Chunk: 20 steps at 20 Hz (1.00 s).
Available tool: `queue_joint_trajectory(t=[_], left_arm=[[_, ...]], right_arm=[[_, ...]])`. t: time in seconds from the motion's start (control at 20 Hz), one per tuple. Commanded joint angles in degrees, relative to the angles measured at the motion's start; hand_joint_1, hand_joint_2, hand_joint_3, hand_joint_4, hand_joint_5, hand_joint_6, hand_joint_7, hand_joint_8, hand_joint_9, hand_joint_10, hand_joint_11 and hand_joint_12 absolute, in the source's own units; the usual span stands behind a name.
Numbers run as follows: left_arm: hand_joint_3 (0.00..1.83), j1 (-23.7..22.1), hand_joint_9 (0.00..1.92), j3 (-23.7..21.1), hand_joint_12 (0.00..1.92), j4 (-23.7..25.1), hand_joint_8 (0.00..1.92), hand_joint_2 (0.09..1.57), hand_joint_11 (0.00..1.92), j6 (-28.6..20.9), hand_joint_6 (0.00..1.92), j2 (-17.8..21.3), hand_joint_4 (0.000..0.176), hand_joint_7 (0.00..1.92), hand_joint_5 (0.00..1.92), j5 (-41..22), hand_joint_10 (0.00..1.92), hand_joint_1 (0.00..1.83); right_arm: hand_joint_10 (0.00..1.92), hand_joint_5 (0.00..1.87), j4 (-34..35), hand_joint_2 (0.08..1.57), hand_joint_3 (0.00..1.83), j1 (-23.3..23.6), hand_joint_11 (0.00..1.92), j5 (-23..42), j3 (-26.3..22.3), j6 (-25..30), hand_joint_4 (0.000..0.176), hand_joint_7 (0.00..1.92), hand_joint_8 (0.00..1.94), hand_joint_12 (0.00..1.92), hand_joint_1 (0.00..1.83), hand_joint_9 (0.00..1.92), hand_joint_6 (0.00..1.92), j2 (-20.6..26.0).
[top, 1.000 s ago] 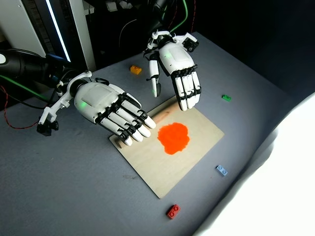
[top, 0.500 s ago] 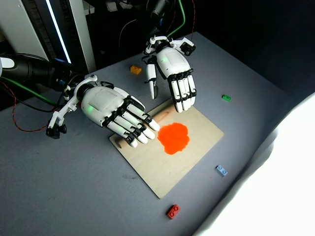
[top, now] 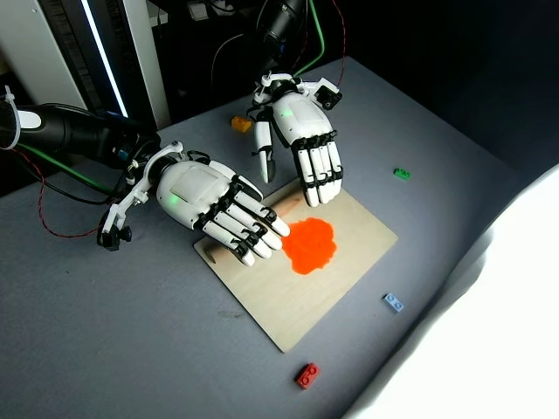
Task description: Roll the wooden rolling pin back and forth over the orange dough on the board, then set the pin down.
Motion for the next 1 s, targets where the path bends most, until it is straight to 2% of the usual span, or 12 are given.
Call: queue_joint_trajectory(t=[0.0, 0.95], left_arm=[[0.02, -0.1, 0.06, 0.4, 0.39, 4.0, 0.0, 1.33, 0.0, -0.2, 0.0, -0.4, 0.0, 0.05, 0.02, -5.9, 0.0, 0.0], [0.01, 1.9, 0.06, 4.0, 0.39, 2.9, 0.0, 1.33, 0.0, -1.0, 0.0, -4.0, 0.0, 0.05, 0.02, -6.6, 0.0, 0.0]], right_arm=[[0.0, 0.0, -5.1, 1.39, 0.06, 0.0, 0.0, 4.7, 0.3, -0.3, 0.0, 0.0, 0.0, 0.0, 0.0, 0.0, 0.01, 0.0], [0.0, 0.0, -5.1, 1.4, 0.05, -0.9, 0.0, 0.6, 5.0, -0.1, 0.0, 0.0, 0.0, 0.0, 0.0, 0.0, 0.01, -1.8]])
